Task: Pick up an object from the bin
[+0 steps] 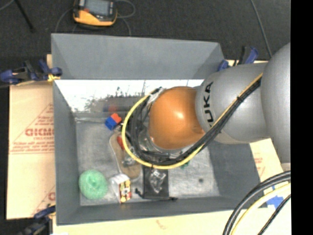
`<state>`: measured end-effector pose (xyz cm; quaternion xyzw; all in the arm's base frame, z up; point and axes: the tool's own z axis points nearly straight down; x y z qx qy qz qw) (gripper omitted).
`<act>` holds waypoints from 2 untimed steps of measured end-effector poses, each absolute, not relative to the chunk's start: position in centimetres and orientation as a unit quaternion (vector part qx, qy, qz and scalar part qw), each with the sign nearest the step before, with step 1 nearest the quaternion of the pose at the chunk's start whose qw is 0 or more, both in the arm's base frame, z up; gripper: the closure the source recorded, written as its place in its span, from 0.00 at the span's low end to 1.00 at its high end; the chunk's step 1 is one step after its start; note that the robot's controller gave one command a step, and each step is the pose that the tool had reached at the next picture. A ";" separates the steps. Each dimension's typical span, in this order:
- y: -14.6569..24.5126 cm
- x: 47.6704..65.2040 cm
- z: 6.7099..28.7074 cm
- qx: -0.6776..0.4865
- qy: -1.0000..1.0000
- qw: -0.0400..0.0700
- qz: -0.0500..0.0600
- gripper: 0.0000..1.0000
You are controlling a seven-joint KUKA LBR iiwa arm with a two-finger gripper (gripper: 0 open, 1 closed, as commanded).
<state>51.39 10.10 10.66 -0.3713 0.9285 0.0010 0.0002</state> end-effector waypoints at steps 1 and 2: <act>11.3 52.1 7.8 -0.564 0.825 0.017 0.000 1.00; 11.3 52.1 7.8 -0.564 0.826 0.016 0.000 1.00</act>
Offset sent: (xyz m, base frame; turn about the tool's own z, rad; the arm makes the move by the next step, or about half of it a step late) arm 0.0000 0.0000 0.0000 0.0000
